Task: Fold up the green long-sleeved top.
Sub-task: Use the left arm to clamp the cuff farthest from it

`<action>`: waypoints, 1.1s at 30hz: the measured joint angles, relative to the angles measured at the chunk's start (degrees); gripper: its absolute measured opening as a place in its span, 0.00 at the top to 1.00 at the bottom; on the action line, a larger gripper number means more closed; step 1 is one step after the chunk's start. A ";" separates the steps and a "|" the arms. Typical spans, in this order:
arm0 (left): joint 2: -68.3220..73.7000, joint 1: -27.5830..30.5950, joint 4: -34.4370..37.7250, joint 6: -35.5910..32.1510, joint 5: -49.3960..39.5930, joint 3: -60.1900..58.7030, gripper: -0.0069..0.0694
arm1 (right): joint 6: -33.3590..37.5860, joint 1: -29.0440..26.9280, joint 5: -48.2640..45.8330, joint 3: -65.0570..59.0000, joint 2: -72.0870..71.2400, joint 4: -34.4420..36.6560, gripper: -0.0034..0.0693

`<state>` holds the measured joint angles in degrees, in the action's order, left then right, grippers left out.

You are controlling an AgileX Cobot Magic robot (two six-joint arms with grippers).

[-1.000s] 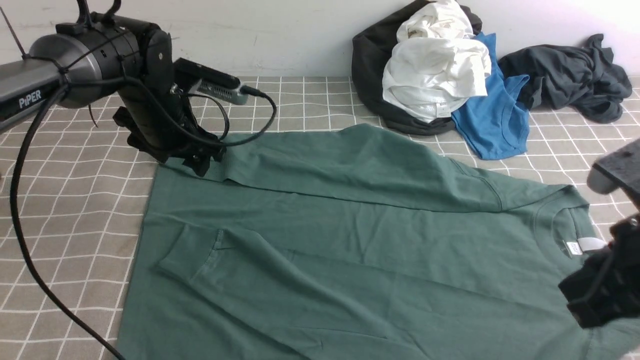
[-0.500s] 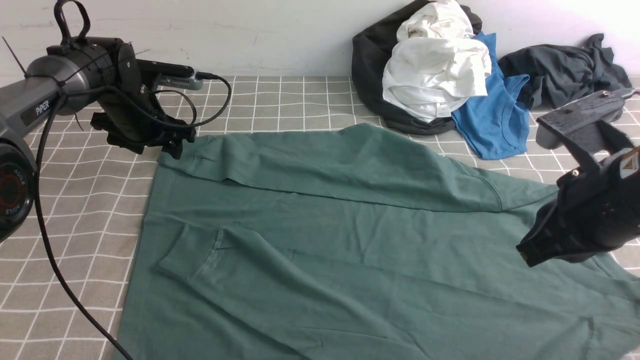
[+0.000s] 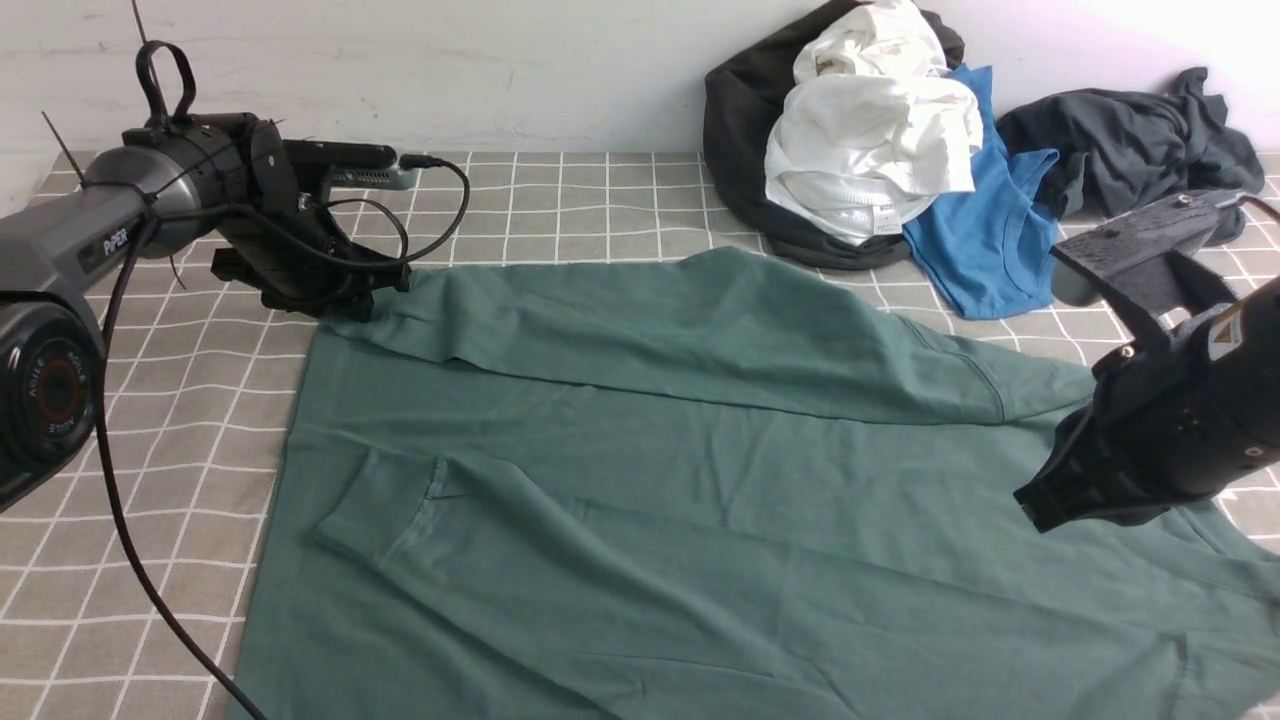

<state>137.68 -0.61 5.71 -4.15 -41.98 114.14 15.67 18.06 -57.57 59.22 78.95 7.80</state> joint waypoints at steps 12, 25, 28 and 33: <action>-4.19 0.00 -0.26 -0.52 -3.08 0.00 0.87 | 0.00 0.00 0.00 0.00 0.00 0.07 0.97; -2.12 0.00 -1.60 -0.74 -4.62 0.00 0.62 | 0.00 0.00 0.00 0.00 0.00 0.07 0.97; -1.97 0.00 -1.66 -0.74 -4.38 0.00 0.52 | 0.00 0.00 0.11 0.00 0.00 0.07 0.97; -1.97 0.00 -1.66 -0.74 -4.32 0.00 0.49 | 0.00 0.00 0.87 0.00 0.00 0.07 0.97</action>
<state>135.71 -0.61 4.05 -4.90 -46.31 114.14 15.67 18.06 -56.70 59.22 78.95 7.87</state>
